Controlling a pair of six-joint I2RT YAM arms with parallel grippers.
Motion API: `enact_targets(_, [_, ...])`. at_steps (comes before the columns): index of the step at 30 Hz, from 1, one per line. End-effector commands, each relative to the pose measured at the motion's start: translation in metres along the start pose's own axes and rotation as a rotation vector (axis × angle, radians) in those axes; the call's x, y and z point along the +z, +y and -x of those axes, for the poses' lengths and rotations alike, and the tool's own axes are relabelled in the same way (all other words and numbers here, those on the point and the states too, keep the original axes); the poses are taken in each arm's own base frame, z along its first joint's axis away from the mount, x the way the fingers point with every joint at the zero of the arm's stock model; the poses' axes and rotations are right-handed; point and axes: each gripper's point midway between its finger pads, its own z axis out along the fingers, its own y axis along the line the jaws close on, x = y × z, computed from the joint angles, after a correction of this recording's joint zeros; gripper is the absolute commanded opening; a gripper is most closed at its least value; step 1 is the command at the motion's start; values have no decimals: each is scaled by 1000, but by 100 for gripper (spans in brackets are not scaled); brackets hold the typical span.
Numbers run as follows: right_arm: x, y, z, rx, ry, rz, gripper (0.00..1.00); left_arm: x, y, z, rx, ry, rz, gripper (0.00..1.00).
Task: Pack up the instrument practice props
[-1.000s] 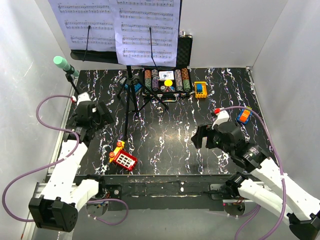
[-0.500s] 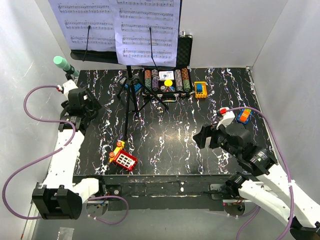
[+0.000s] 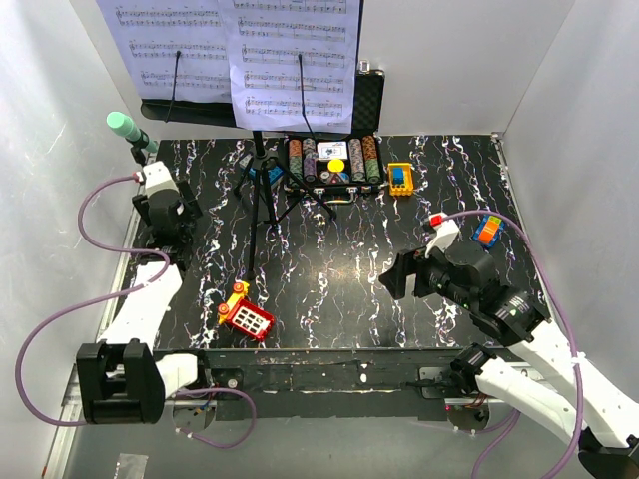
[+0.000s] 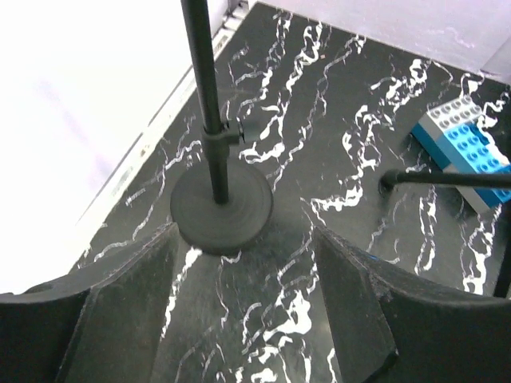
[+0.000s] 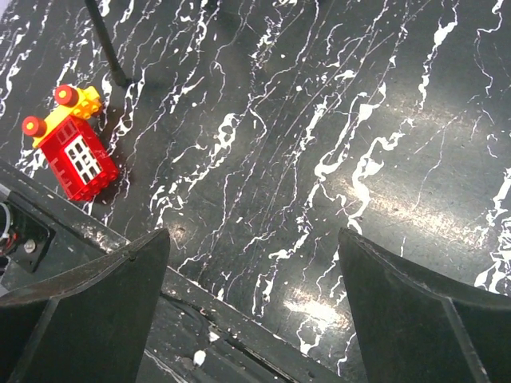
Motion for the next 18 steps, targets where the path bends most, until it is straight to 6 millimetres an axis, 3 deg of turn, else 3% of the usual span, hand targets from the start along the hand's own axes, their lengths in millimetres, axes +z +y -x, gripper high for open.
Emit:
enact_targets(1, [-14, 16, 20, -4, -62, 71, 94, 17, 9, 54, 11, -168, -5, 67])
enact_targets(6, [-17, 15, 20, 1, -75, 71, 94, 45, 17, 50, 25, -117, -11, 66])
enact_targets(18, [-16, 12, 15, 6, -67, 63, 93, 75, 15, 37, 7, -168, -35, 60])
